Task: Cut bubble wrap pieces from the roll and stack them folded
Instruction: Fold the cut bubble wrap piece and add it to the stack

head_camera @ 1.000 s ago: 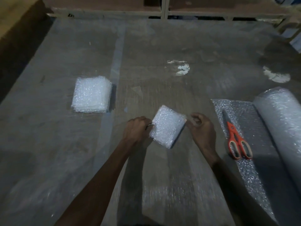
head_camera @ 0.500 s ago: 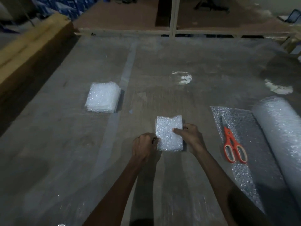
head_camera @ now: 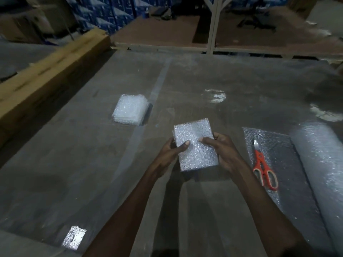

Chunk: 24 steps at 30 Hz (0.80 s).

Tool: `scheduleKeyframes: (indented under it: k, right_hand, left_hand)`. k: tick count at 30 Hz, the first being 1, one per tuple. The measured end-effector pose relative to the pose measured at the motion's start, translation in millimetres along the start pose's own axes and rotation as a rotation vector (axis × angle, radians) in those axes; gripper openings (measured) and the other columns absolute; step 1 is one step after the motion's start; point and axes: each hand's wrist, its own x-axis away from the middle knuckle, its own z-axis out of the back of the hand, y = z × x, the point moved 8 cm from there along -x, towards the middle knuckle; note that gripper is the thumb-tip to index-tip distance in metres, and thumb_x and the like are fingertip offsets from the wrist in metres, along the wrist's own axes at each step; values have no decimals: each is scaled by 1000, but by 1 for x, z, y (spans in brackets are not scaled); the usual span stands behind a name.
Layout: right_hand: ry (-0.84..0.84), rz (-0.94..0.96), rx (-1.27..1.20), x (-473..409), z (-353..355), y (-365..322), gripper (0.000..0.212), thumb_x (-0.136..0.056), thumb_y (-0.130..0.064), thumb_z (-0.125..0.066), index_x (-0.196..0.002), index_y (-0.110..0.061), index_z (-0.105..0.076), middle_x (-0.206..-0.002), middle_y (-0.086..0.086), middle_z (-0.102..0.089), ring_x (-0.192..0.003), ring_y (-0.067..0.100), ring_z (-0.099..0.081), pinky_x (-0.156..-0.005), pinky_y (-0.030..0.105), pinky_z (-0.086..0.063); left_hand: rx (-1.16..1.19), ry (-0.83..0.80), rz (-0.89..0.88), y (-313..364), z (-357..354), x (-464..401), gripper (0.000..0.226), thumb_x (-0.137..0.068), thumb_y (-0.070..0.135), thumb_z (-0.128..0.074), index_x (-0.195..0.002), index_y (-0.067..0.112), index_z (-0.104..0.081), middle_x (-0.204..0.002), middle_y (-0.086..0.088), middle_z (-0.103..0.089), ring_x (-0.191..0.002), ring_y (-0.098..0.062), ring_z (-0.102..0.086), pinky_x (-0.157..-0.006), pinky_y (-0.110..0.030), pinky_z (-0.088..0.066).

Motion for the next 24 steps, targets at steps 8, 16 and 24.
scheduleKeyframes:
  k: [8, 16, 24]
  right_hand:
    - [67, 44, -4, 3, -4, -5, 36, -78, -3, -81, -112, 1, -70, -105, 17, -77, -92, 31, -75, -72, 38, -59]
    - [179, 22, 64, -20, -74, 13, 29, -79, -3, -82, -106, -3, -74, -101, 15, -78, -85, 26, -76, -72, 35, -60]
    - [213, 27, 49, -74, -180, 8, 18, -80, 5, -79, -93, -5, -72, -85, 8, -79, -69, 17, -74, -57, 24, -57]
  left_hand:
    - [23, 138, 10, 13, 25, -6, 26, -79, 9, -81, -102, 1, -72, -94, -10, -77, -78, -20, -72, -64, -29, -57]
    - [-50, 161, -20, 42, 117, -15, 13, -78, 2, -81, -88, 0, -73, -76, -6, -75, -62, -11, -69, -57, -23, -55]
    - [-76, 238, -49, 80, 240, -38, 15, -74, 5, -85, -81, 3, -72, -77, -8, -73, -67, -16, -66, -60, -27, -55]
